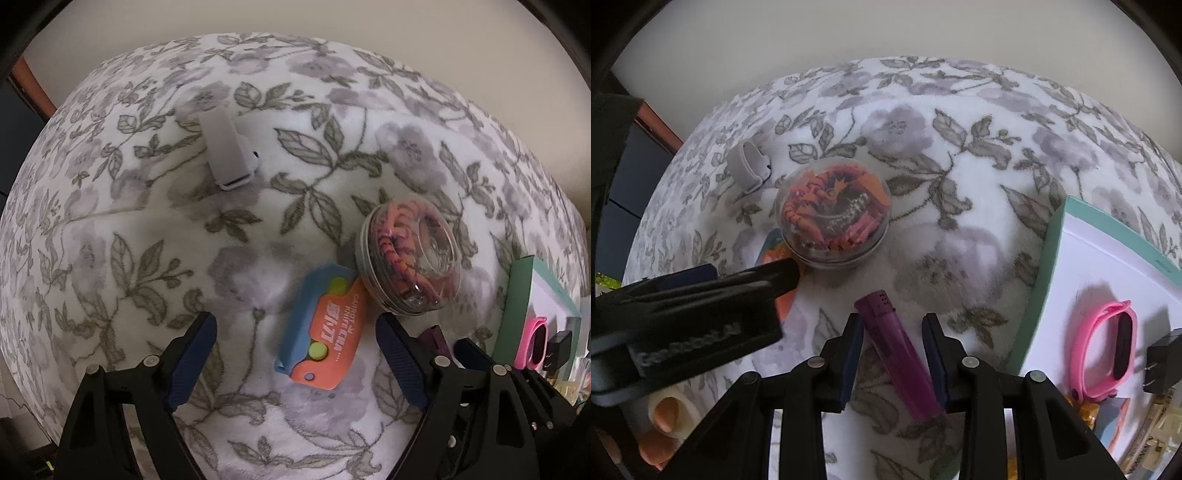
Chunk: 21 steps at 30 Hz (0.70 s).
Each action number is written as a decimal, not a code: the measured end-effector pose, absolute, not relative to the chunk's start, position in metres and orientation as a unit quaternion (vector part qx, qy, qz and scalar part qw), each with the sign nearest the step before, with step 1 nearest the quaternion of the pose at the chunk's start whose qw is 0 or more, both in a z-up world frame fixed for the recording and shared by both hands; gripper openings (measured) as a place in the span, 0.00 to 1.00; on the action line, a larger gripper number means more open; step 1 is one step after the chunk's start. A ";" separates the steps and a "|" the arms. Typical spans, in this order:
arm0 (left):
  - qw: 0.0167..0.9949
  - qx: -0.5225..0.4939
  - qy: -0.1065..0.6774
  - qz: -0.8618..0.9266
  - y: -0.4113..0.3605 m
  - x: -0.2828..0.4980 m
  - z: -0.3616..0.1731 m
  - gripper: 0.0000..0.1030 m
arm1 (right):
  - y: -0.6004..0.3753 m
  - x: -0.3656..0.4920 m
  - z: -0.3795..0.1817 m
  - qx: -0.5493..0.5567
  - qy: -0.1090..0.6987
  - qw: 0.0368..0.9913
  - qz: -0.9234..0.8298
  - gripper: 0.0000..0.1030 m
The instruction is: Organize rigid objects
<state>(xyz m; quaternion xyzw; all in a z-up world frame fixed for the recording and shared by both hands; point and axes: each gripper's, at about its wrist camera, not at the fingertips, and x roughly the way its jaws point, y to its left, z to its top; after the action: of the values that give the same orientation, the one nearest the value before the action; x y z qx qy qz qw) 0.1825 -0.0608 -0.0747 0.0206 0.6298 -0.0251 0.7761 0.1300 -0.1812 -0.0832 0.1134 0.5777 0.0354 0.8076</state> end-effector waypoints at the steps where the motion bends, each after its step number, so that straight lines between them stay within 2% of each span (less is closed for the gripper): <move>1: 0.775 0.025 0.631 -0.025 -0.062 0.182 -0.076 0.73 | -0.182 0.130 -0.083 0.112 0.579 0.807 0.034 0.36; 7: 0.767 0.014 0.640 -0.041 -0.072 0.179 -0.085 0.50 | -0.177 0.126 -0.084 0.084 0.582 0.808 0.031 0.36; 15: 0.773 0.040 0.633 -0.030 -0.090 0.173 -0.092 0.49 | -0.168 0.125 -0.084 0.052 0.578 0.814 0.026 0.36; 21: 0.775 0.032 0.631 -0.024 -0.080 0.177 -0.087 0.45 | -0.168 0.127 -0.085 0.065 0.571 0.818 0.018 0.25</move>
<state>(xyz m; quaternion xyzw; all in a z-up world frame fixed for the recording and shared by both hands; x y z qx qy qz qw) 0.1774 -0.0798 -0.0870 0.0320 0.6313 -0.0239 0.7745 0.1265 -0.1681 -0.0851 0.0652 0.5709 0.0182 0.8182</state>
